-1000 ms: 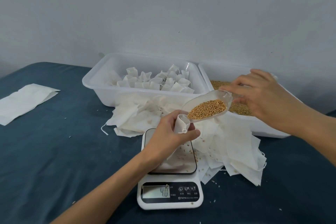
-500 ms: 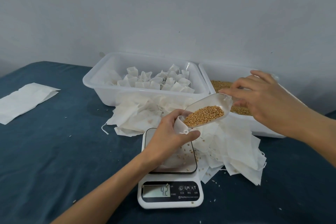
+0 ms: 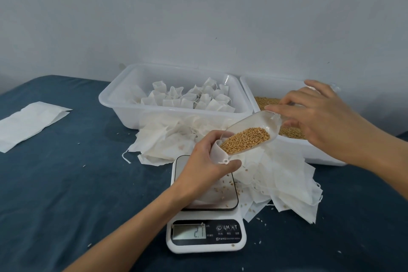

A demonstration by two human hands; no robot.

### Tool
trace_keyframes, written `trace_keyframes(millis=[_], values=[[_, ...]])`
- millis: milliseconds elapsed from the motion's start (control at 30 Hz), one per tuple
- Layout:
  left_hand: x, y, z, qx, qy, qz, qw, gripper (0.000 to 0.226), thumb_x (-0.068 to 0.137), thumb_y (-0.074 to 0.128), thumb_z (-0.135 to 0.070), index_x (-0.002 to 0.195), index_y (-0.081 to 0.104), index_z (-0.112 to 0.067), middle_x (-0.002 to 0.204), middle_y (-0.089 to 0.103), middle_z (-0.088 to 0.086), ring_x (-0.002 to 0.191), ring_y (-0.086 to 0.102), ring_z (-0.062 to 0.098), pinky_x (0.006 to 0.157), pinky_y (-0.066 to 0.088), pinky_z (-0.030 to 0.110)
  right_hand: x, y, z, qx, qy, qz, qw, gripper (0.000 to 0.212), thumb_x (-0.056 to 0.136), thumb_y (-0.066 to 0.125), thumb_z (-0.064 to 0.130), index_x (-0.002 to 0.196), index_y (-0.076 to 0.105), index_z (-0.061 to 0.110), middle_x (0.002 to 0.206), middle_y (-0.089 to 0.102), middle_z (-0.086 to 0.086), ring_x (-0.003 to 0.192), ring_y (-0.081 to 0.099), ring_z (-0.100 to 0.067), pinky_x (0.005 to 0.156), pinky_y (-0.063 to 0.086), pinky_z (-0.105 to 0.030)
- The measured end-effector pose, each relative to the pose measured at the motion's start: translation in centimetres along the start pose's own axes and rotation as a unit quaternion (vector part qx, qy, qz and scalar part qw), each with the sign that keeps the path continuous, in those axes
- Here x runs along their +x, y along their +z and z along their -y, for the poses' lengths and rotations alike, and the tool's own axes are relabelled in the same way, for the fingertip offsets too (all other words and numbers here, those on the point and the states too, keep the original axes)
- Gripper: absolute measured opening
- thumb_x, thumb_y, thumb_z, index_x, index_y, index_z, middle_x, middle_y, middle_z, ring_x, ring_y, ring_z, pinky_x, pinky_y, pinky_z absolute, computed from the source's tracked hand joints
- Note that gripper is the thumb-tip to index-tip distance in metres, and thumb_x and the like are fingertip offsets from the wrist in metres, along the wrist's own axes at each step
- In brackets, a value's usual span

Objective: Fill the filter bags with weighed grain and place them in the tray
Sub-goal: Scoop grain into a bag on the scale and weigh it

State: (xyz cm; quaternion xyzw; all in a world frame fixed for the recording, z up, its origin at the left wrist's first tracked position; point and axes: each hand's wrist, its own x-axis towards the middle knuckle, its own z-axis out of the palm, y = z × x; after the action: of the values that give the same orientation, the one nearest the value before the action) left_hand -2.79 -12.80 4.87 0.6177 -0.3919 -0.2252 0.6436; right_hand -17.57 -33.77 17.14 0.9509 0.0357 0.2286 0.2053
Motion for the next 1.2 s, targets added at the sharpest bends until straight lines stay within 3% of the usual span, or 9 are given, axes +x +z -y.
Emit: trace_keyframes(millis=[233, 467, 567, 667, 767, 867, 1000, 1200], values=[[-0.05, -0.05, 0.02, -0.003, 0.003, 0.001, 1.0, 0.05, 0.075, 0.083, -0.026, 0.117, 0.064, -0.045, 0.116, 0.072, -0.014, 0.102, 0.07, 0.007, 0.091, 0.059, 0.034, -0.08, -0.01, 0.03, -0.002, 0.003, -0.001, 1.0, 0.064, 0.07, 0.083, -0.012, 0.126, 0.071, 0.016, 0.102, 0.065, -0.001, 0.092, 0.065, -0.028, 0.111, 0.036, -0.057], [-0.01, -0.1, -0.16, 0.01, -0.003, -0.003, 1.0, 0.047, 0.076, 0.08, -0.03, 0.117, 0.065, -0.048, 0.125, 0.068, -0.014, 0.118, 0.064, 0.016, 0.104, 0.054, 0.048, -0.09, 0.06, 0.29, 0.0, 0.003, 0.0, 1.0, 0.061, 0.072, 0.082, -0.012, 0.125, 0.071, 0.016, 0.1, 0.065, -0.001, 0.091, 0.065, -0.029, 0.111, 0.037, -0.058], [0.06, -0.09, -0.04, 0.007, -0.003, -0.002, 1.0, 0.047, 0.076, 0.081, -0.03, 0.116, 0.065, -0.049, 0.124, 0.066, -0.02, 0.12, 0.063, 0.012, 0.103, 0.054, 0.038, -0.07, 0.07, 0.34, -0.001, 0.004, 0.001, 1.0, 0.061, 0.072, 0.082, -0.011, 0.126, 0.071, 0.016, 0.1, 0.065, -0.002, 0.091, 0.065, -0.029, 0.11, 0.037, -0.058], [0.01, -0.17, 0.03, 0.005, 0.001, 0.002, 1.0, 0.048, 0.076, 0.081, -0.029, 0.117, 0.065, -0.048, 0.114, 0.065, -0.034, 0.118, 0.058, -0.007, 0.09, 0.048, 0.011, -0.05, 0.03, 0.29, -0.003, 0.003, -0.001, 1.0, 0.061, 0.071, 0.083, -0.011, 0.126, 0.071, 0.015, 0.099, 0.065, -0.002, 0.091, 0.065, -0.03, 0.11, 0.038, -0.059], [-0.03, -0.2, 0.16, 0.01, 0.005, -0.001, 1.0, 0.049, 0.077, 0.082, -0.026, 0.119, 0.065, -0.045, 0.117, 0.067, -0.024, 0.118, 0.054, -0.014, 0.085, 0.042, 0.002, 0.01, -0.02, 0.36, -0.003, 0.0, -0.004, 1.0, 0.063, 0.071, 0.082, -0.013, 0.126, 0.07, 0.015, 0.099, 0.065, -0.003, 0.09, 0.065, -0.03, 0.109, 0.038, -0.059], [0.0, -0.26, 0.13, 0.02, 0.004, -0.004, 1.0, 0.05, 0.075, 0.081, -0.032, 0.119, 0.064, -0.048, 0.127, 0.064, -0.012, 0.121, 0.054, -0.01, 0.092, 0.046, 0.01, 0.0, 0.0, 0.45, -0.006, -0.003, -0.005, 1.0, 0.065, 0.068, 0.08, -0.016, 0.125, 0.071, 0.014, 0.098, 0.065, -0.003, 0.09, 0.065, -0.03, 0.109, 0.037, -0.059], [0.0, -0.26, 0.14, 0.015, -0.002, -0.003, 1.0, 0.05, 0.075, 0.081, -0.032, 0.119, 0.064, -0.049, 0.124, 0.064, -0.02, 0.12, 0.057, -0.007, 0.1, 0.053, 0.03, -0.02, 0.03, 0.45, -0.004, -0.003, -0.004, 1.0, 0.064, 0.07, 0.08, -0.015, 0.126, 0.07, 0.014, 0.099, 0.065, -0.003, 0.091, 0.065, -0.031, 0.109, 0.037, -0.059], [0.01, -0.19, 0.09, 0.025, 0.004, -0.008, 1.0, 0.051, 0.074, 0.081, -0.033, 0.12, 0.064, -0.048, 0.127, 0.064, -0.014, 0.125, 0.055, -0.003, 0.107, 0.051, 0.039, 0.03, 0.06, 0.48, -0.004, -0.003, -0.007, 1.0, 0.061, 0.07, 0.082, -0.012, 0.125, 0.071, 0.014, 0.1, 0.066, -0.004, 0.091, 0.065, -0.031, 0.109, 0.037, -0.06]])
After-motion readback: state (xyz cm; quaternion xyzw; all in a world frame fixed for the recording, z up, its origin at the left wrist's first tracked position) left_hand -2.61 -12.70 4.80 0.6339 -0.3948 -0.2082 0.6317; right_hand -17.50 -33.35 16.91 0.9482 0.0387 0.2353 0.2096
